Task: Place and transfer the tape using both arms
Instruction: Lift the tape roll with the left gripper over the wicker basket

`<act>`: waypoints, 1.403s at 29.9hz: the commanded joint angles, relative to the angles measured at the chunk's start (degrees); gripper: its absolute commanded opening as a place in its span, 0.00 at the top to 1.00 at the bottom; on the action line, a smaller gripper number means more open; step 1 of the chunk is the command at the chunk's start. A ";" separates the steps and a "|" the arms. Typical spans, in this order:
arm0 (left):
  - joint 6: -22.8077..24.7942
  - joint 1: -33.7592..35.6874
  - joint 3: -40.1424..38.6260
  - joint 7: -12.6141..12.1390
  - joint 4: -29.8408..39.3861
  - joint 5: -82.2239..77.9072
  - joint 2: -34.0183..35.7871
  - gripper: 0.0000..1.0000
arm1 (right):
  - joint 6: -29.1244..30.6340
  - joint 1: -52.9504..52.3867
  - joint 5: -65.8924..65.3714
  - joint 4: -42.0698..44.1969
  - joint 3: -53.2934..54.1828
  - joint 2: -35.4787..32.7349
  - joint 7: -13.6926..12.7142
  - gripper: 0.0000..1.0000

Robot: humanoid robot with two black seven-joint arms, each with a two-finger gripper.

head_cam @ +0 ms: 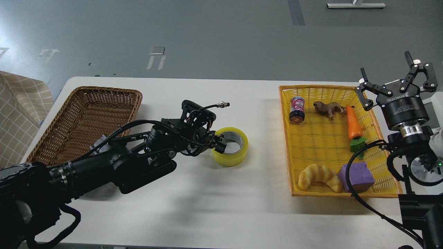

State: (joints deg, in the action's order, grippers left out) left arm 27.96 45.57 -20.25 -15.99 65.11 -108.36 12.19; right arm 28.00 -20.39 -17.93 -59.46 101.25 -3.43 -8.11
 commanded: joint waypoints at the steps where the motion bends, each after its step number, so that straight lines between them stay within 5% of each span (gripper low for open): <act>1: 0.04 0.48 -0.05 0.26 0.89 -0.18 0.73 1.00 | 0.00 0.00 0.00 0.13 0.00 0.10 0.02 0.00; 10: 0.04 2.42 -1.28 0.17 10.11 0.52 9.15 1.00 | 0.00 0.00 0.00 0.13 0.00 0.10 0.11 0.00; 18: 0.04 7.68 -4.53 0.34 11.70 9.12 19.18 1.00 | 0.00 0.08 0.00 0.05 0.00 0.27 0.11 0.00; 31: 0.04 9.36 -4.45 5.09 11.26 14.06 38.16 1.00 | 0.00 0.00 0.00 0.13 -0.35 0.45 0.11 0.00; 42: -3.08 3.66 -3.48 7.29 9.42 15.90 45.99 1.00 | 0.00 -0.44 0.00 0.05 -0.97 2.02 0.11 0.00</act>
State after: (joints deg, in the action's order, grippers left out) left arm 26.25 51.79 -23.87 -8.78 75.07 -93.15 57.02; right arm 28.00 -20.75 -17.93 -59.43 100.36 -2.03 -7.99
